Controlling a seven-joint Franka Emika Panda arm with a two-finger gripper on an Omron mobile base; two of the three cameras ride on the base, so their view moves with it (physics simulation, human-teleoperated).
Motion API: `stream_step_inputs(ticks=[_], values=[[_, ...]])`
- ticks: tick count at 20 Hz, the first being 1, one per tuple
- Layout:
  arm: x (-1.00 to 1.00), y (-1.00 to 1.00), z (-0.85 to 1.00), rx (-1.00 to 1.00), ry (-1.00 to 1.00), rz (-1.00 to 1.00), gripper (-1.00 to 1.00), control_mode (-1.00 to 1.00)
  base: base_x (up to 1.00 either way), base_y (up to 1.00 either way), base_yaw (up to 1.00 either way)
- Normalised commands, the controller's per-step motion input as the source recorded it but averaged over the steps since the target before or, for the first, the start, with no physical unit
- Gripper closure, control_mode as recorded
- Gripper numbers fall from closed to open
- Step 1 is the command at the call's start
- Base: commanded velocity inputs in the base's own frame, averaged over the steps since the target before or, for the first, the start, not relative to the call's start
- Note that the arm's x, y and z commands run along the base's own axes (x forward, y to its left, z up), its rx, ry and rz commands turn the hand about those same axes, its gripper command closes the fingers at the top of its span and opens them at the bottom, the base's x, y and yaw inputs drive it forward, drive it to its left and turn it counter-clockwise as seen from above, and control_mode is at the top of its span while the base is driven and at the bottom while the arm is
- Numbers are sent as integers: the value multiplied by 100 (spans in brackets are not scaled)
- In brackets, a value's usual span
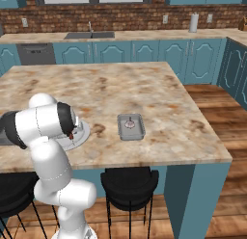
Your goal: Place one cooked food and one vegetable from the large plate to each tupperware container.
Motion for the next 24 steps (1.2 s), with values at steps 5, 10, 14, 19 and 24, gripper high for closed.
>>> stream_step_inputs(ticks=[5,10,14,19,24], values=[[15,0,-19,0,0,0,-100,-100,0,0,0],[12,2,-23,0,0,0,100,-100,0,0,0],[0,0,-10,0,0,0,100,-100,0,0,0],[0,8,-1,0,2,0,100,-100,0,0,0],[-26,-1,42,-4,7,-5,100,-100,0,0,0]])
